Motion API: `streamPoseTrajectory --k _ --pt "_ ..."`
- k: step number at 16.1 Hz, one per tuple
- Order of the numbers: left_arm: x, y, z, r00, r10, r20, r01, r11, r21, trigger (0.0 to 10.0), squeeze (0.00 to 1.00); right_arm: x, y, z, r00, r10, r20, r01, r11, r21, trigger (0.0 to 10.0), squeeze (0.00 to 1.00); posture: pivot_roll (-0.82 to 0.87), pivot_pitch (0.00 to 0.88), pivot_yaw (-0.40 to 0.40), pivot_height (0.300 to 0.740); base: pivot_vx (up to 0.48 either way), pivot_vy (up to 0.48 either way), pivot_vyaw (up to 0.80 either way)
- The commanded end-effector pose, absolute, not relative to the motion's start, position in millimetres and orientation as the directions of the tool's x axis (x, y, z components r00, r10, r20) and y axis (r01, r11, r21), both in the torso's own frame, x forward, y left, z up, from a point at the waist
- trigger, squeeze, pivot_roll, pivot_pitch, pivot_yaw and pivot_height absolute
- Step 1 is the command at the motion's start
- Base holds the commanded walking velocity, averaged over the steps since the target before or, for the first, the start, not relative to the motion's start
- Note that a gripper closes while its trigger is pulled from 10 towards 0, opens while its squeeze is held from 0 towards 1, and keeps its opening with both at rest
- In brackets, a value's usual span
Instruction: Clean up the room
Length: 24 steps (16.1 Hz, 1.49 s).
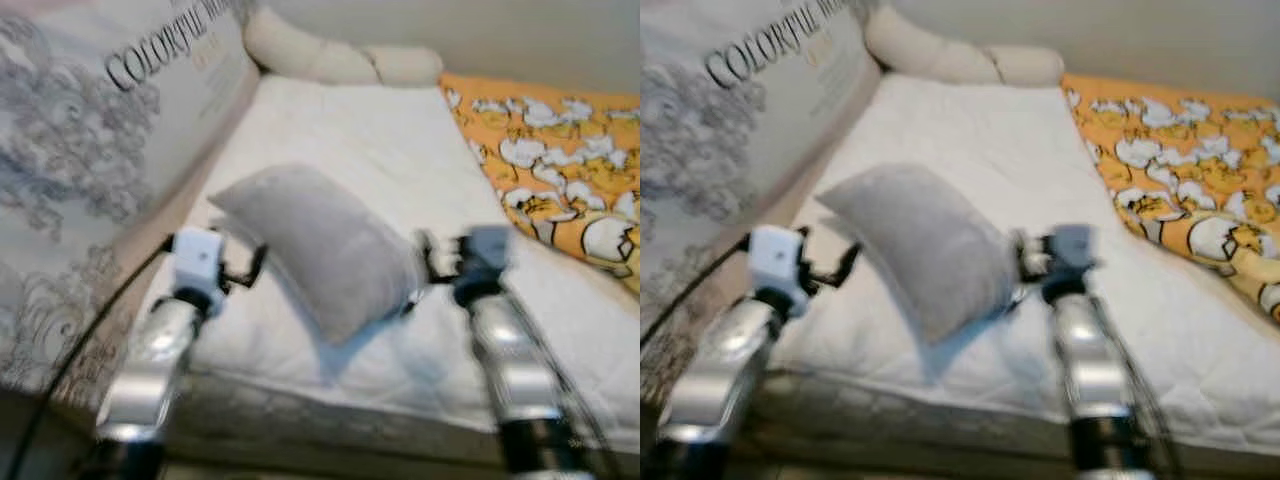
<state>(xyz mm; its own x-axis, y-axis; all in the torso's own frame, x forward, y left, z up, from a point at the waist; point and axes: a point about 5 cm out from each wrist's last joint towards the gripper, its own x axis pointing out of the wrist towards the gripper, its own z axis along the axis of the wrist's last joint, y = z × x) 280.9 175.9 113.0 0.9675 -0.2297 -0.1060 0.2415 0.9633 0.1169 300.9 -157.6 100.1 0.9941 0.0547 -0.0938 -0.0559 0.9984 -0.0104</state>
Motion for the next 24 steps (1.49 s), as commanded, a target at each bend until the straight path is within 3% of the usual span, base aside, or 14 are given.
streamPoseTrajectory --k 1,8,13,19,24 --pt "283 169 118 0.963 -0.256 -0.088 0.265 0.957 0.12 10.0 0.0 301 -170 98 0.993 0.02 -0.117 -0.018 1.0 0.019 10.0 0.0 0.07 0.0 -0.031 0.74 0.334 0.0 -0.8" --pt "283 169 118 0.96 -0.265 -0.09 0.274 0.954 0.124 10.0 0.0 300 -165 95 0.99 0.049 -0.129 -0.048 0.999 0.013 10.0 0.0 0.07 0.0 -0.027 0.74 0.328 0.0 -0.2" --pt "282 171 113 0.962 -0.246 -0.115 0.261 0.955 0.138 10.0 0.0 297 -160 91 0.979 0.109 -0.174 -0.097 0.992 0.078 10.0 0.0 0.07 0.0 -0.026 0.74 0.0 0.0 0.0" --pt "278 181 109 0.964 -0.216 -0.152 0.242 0.953 0.182 10.0 0.0 295 -173 89 0.978 0.092 -0.188 -0.088 0.996 0.031 10.0 0.0 0.07 0.0 -0.027 0.74 0.0 0.0 0.0" --pt "292 199 95 0.924 -0.182 -0.336 0.302 0.887 0.349 10.0 0.0 341 -166 88 0.954 0.16 -0.253 -0.191 0.976 -0.103 10.0 0.0 0.07 0.0 -0.007 0.74 0.0 0.0 0.0"
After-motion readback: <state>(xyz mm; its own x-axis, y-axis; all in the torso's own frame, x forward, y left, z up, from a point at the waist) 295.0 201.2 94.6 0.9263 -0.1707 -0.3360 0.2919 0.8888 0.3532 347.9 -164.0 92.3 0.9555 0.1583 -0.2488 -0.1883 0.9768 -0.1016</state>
